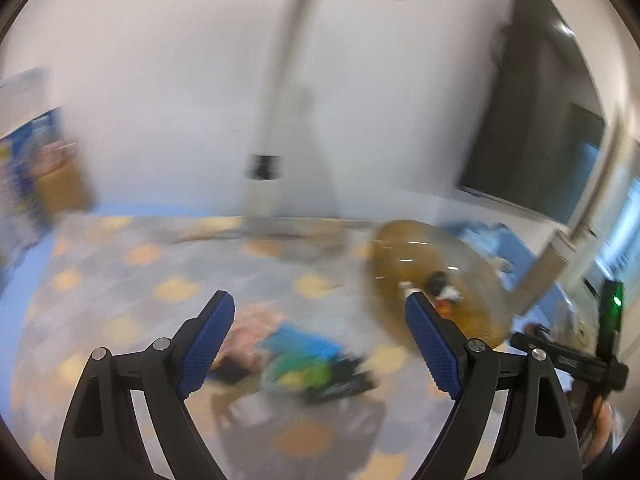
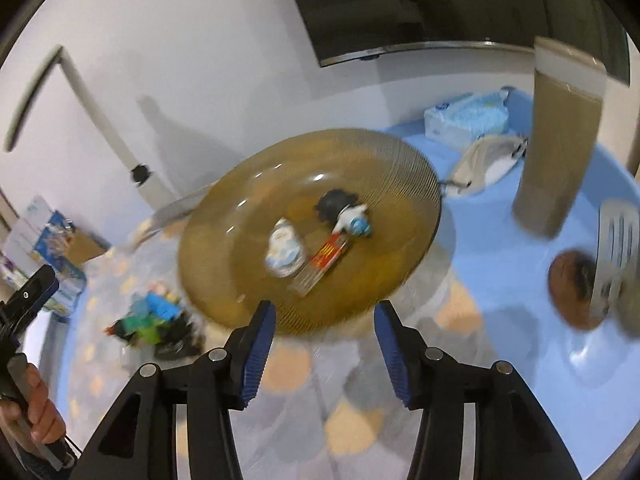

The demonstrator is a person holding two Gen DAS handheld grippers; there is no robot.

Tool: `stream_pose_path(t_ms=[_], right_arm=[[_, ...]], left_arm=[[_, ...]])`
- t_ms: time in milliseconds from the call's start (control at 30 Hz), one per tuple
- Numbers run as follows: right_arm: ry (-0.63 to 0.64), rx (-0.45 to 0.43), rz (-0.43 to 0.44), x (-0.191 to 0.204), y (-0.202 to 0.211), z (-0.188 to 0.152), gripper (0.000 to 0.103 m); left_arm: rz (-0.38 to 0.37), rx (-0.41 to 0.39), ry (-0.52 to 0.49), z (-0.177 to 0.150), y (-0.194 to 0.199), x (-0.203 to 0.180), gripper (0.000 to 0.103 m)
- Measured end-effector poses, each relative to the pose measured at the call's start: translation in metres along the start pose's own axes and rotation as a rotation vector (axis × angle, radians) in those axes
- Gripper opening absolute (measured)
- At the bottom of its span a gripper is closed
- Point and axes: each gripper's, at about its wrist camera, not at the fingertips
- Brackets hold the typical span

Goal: Organize rigid objects
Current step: 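Carry the lighter and cup over the amber bowl and release both, then move both tools back toward the remaining items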

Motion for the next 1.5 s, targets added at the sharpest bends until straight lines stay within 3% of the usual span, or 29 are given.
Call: stream_pose_path(t_ms=[133,300,400,467,533,633,867,1000,1300,1500], right_arm=[[-0.002,-0.007,0.105,0.025,0.002,-0.030,0.061],[0.124,0.009,0.156,0.072,-0.014,-0.069,0.061],[0.311,-0.068,0.065,0.094,-0.032,-0.093,0.062],[0.379,-0.044,-0.030,0.102,-0.048,-0.098,0.062],[0.401,-0.019,-0.051,0.104,-0.058,-0.098,0.063],[0.372,0.013,-0.068,0.096,-0.069,-0.103,0.086],[0.393,0.109,-0.107,0.096,-0.090,-0.102,0.089],[0.416,0.180,-0.110,0.097,-0.102,-0.105,0.089],[0.435,0.174,-0.101,0.098,-0.097,-0.109,0.090],[0.451,0.174,-0.075,0.102,-0.097,-0.110,0.090]], left_arm=[[0.032,0.005,0.038,-0.027,0.021,0.033,0.086],[0.138,0.060,-0.007,-0.072,0.009,0.052,0.086],[0.223,0.094,-0.078,-0.097,-0.012,0.055,0.086],[0.268,0.095,-0.133,-0.109,-0.023,0.056,0.086],[0.302,0.090,-0.181,-0.117,-0.030,0.053,0.086],[0.281,0.149,-0.221,-0.126,-0.042,0.051,0.087],[0.277,0.202,-0.267,-0.132,-0.048,0.049,0.087],[0.291,0.183,-0.289,-0.135,-0.046,0.044,0.087],[0.291,0.198,-0.276,-0.136,-0.049,0.046,0.090],[0.294,0.160,-0.293,-0.138,-0.043,0.042,0.089]])
Point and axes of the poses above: each gripper's, at about its wrist camera, not at the fingertips, and y roughly against the way its jaws point, x to its left, z to its top, and after that the axes turned 15 degrees about z, right-handed
